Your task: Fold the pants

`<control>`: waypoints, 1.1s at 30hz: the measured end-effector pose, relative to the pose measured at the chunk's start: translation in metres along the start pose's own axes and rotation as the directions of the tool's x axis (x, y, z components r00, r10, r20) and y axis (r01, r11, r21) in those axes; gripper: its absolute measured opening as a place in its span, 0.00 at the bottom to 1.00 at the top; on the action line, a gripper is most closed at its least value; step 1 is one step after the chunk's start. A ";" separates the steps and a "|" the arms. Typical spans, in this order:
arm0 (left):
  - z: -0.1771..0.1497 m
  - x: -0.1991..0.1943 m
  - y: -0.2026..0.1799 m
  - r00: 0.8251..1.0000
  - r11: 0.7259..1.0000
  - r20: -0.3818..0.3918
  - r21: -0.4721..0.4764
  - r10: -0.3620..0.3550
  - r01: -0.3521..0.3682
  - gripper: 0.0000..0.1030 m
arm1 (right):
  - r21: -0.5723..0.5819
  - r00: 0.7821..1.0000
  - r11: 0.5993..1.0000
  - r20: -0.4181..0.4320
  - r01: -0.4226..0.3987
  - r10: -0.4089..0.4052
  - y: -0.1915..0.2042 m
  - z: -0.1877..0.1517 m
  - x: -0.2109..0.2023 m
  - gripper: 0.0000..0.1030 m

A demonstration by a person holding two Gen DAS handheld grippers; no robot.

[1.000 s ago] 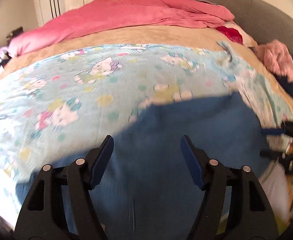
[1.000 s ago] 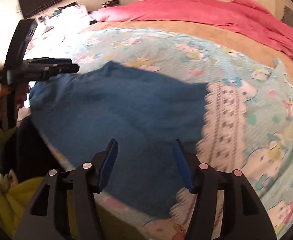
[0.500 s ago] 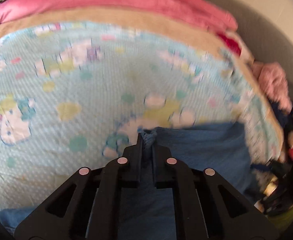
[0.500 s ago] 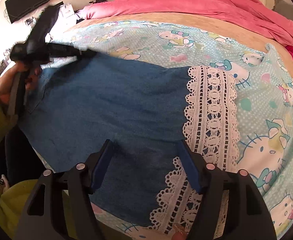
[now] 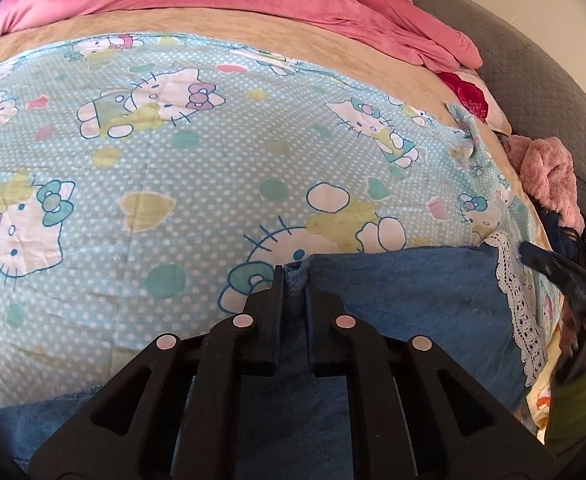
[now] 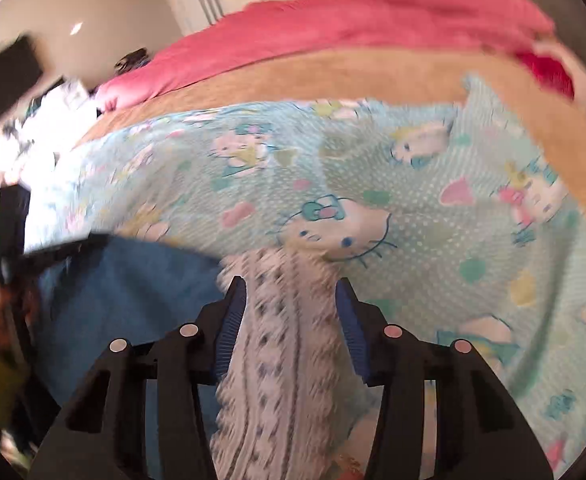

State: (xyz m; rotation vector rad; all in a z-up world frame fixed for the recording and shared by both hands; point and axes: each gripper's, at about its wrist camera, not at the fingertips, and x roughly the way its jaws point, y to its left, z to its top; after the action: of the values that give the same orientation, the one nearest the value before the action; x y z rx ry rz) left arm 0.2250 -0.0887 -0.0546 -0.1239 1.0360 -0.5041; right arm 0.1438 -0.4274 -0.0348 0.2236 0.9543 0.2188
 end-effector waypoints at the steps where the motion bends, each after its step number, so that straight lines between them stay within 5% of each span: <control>1: -0.001 0.000 0.000 1.000 1.000 0.004 0.004 0.004 -0.004 0.03 | 0.024 1.000 1.000 -0.015 -0.008 0.008 -0.006 0.003 0.008 0.44; 4: -0.002 0.002 0.001 1.000 1.000 0.001 -0.001 0.006 -0.006 0.03 | 0.048 0.996 0.998 -0.083 -0.041 0.045 -0.014 0.003 0.031 0.43; 6: -0.002 0.002 0.001 1.000 1.000 0.002 -0.003 0.006 -0.006 0.03 | 0.039 0.992 0.997 -0.102 -0.066 0.070 -0.013 0.001 0.040 0.29; 8: -0.002 0.001 0.000 1.000 1.000 0.014 0.000 0.007 -0.007 0.02 | 0.020 0.991 0.995 -0.087 -0.097 0.099 -0.010 -0.002 0.036 0.19; 11: -0.001 -0.006 -0.002 0.999 1.000 0.046 0.002 0.008 -0.008 0.02 | 0.013 0.994 0.994 0.002 -0.110 0.110 -0.010 -0.004 0.009 0.17; 14: 0.005 -0.009 -0.013 0.997 0.999 0.071 0.035 0.035 -0.037 0.02 | -0.021 0.994 0.997 0.070 -0.077 0.078 -0.008 0.000 -0.007 0.17; 20: 0.005 0.015 -0.008 0.994 0.994 0.031 0.037 0.104 -0.105 0.03 | -0.073 0.999 0.997 -0.026 0.039 -0.041 -0.005 0.001 0.027 0.18; 28: 0.000 -0.015 0.008 0.991 0.996 0.102 -0.011 0.089 -0.088 0.22 | -0.035 0.994 0.994 0.027 0.107 -0.106 -0.013 -0.003 0.012 0.41; 33: -0.013 -0.071 0.022 0.962 0.980 0.192 -0.063 0.196 -0.187 0.42 | -0.036 0.980 0.987 0.127 0.159 -0.153 -0.009 -0.015 -0.034 0.59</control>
State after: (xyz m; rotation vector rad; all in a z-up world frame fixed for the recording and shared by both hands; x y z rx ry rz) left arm 0.1926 -0.0349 -0.0122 -0.1094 0.8540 -0.2859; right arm 0.1132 -0.4441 -0.0192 0.1176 0.8380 0.0817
